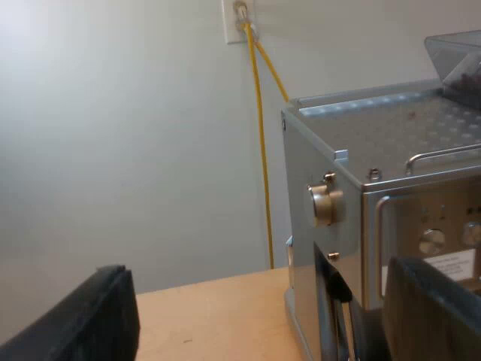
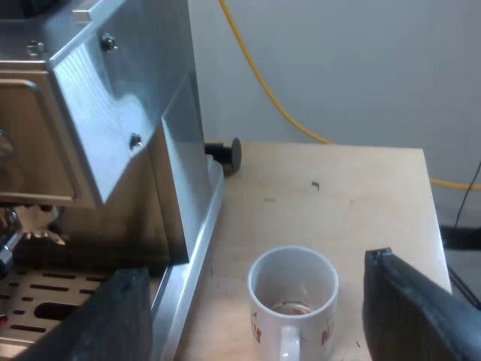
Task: Pour the beans into the coffee machine
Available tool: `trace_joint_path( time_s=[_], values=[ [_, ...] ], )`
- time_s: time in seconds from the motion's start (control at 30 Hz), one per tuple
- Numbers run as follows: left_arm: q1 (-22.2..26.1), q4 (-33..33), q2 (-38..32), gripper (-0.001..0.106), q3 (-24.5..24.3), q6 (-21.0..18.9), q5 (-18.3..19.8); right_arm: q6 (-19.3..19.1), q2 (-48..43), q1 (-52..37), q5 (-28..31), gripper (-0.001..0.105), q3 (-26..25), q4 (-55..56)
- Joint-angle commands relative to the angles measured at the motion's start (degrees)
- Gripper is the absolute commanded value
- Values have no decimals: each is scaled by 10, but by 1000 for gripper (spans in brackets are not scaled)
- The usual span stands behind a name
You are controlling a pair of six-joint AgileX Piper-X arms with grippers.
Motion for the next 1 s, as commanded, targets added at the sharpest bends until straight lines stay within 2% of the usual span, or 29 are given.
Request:
trace_joint_path(
  time_s=[0.03, 0.27, 0.4, 0.47, 0.53, 0.67, 0.93, 1.0],
  values=[
    [-2, 15, -29, 69, -5, -4, -5, -6, -32, 0, -3, 62, -8, 18],
    [-2, 23, -89, 69, -5, -36, -4, 21, -86, 0, -3, 62, -8, 53],
    [-2, 66, -120, 69, -5, -45, 3, 24, -114, 0, -4, 62, -8, 71],
    [-2, 93, -131, 69, -5, -45, 12, 29, -126, 0, -4, 62, -8, 82],
    [-2, 136, -129, 68, -13, -45, 37, 42, -142, 0, -4, 62, -6, 88],
    [-11, 150, -129, 68, -12, -49, 73, 51, -179, 0, -4, 62, 8, 88],
    [-52, 152, -129, 68, -12, -40, 74, 93, -259, 0, -4, 62, 55, 91],
    [-52, 160, -129, 68, -12, -40, 59, 101, -259, 0, -6, 62, 56, 101]
  ],
)
